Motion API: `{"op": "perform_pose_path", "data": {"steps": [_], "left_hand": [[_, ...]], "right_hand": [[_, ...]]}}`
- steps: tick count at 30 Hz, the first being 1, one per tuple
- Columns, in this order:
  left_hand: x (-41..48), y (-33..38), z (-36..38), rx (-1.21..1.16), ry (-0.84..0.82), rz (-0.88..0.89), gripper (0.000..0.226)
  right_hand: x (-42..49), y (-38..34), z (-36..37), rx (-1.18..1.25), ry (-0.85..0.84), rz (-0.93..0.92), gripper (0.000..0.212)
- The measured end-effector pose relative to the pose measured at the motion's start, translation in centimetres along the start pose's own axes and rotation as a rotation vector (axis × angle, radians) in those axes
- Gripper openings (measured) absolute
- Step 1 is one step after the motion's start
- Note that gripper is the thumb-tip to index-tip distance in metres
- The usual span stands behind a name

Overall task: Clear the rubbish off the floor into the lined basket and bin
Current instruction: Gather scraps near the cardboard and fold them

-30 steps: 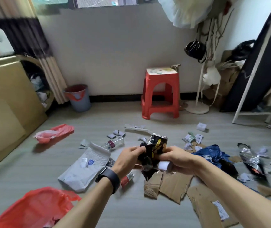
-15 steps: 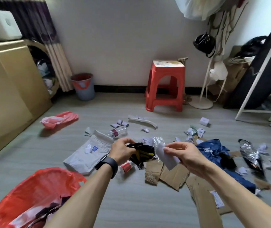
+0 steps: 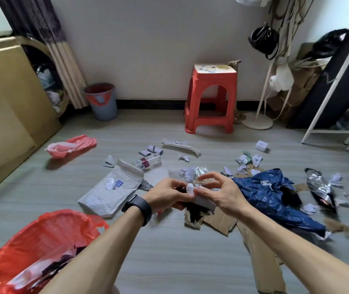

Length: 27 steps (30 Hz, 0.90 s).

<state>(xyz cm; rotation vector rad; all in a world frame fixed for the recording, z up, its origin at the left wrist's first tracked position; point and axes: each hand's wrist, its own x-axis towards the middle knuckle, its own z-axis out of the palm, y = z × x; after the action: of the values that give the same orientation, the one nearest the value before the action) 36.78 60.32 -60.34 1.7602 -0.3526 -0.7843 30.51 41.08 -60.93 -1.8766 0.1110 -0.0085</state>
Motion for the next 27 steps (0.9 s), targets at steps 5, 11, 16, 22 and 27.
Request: {"op": "perform_pose_path", "data": {"steps": [5, 11, 16, 22, 27], "left_hand": [[0.2, 0.1, -1.3, -0.132, 0.097, 0.075, 0.026], [-1.1, -0.2, -2.6, -0.256, 0.108, 0.035, 0.027], [-3.8, -0.7, -4.1, -0.499, 0.065, -0.007, 0.034], [-6.7, 0.0, -6.7, -0.524, 0.359, -0.126, 0.030], [-8.4, 0.0, -8.5, -0.631, 0.513, -0.133, 0.021]], "right_hand": [[-0.2, -0.5, -0.1, 0.179, -0.222, 0.211, 0.039], [0.3, -1.4, 0.9, 0.497, -0.315, 0.212, 0.038], [1.5, -2.0, 4.1, 0.288, -0.202, 0.016, 0.026], [1.6, -3.5, 9.4, 0.057, -0.132, -0.302, 0.041], [2.0, -4.5, 12.6, -0.045, -0.137, -0.313, 0.036]]}}
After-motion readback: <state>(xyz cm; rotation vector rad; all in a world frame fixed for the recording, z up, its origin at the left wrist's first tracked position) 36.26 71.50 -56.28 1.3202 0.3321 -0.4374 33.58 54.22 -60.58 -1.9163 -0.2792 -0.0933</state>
